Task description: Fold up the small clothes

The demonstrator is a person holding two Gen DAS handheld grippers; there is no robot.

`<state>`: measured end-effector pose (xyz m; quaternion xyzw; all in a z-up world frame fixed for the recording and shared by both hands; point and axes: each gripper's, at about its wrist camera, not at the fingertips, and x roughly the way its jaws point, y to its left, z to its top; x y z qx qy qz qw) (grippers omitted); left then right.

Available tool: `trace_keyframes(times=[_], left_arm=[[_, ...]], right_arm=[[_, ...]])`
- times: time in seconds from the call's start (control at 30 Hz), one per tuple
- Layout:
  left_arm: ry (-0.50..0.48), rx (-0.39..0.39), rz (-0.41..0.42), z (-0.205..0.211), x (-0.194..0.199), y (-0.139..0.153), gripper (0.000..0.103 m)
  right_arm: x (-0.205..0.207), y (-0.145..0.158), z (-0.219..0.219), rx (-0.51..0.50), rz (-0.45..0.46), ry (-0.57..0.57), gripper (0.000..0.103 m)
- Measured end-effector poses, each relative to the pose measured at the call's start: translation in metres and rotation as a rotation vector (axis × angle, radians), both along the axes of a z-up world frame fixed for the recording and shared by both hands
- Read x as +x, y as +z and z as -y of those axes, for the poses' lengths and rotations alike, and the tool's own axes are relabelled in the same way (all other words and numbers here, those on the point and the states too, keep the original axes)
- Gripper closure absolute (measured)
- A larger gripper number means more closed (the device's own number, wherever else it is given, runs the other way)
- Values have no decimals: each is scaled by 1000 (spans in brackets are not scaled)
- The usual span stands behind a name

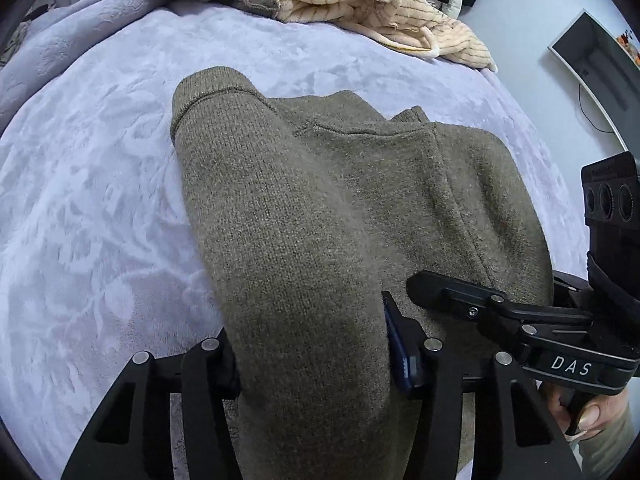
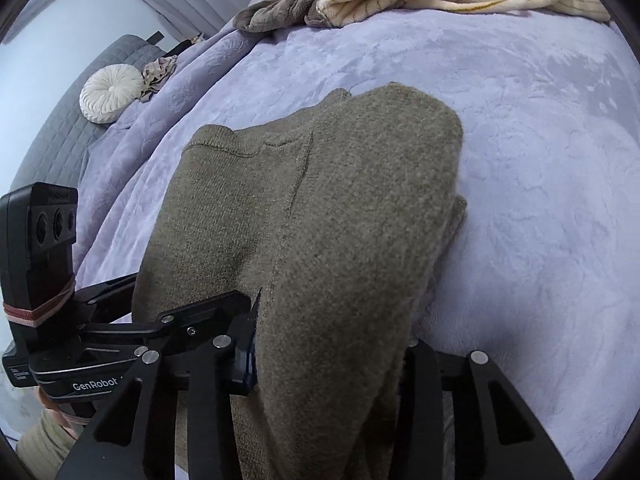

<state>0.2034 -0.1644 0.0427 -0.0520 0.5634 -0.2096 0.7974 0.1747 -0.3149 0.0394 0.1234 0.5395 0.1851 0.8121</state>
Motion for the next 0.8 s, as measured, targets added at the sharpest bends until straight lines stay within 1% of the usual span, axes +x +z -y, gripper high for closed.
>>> trace_keyframes(times=[0.13,0.33,0.57,0.8], left_arm=[[3,10,7,-3,-5,4,51],[6,15,16,-11,-14,12,54],[8,12,12,-19,-23,24,55],[6,19,29,-31,-46,44,55]], right_arm=[[-6,11,-8,-52,23,1,60],[-16,28,-17,-89,46,-2,61],[-28,42,-23,-99,43,-15,61],[-47,60,-30,-85,37,-32,61]])
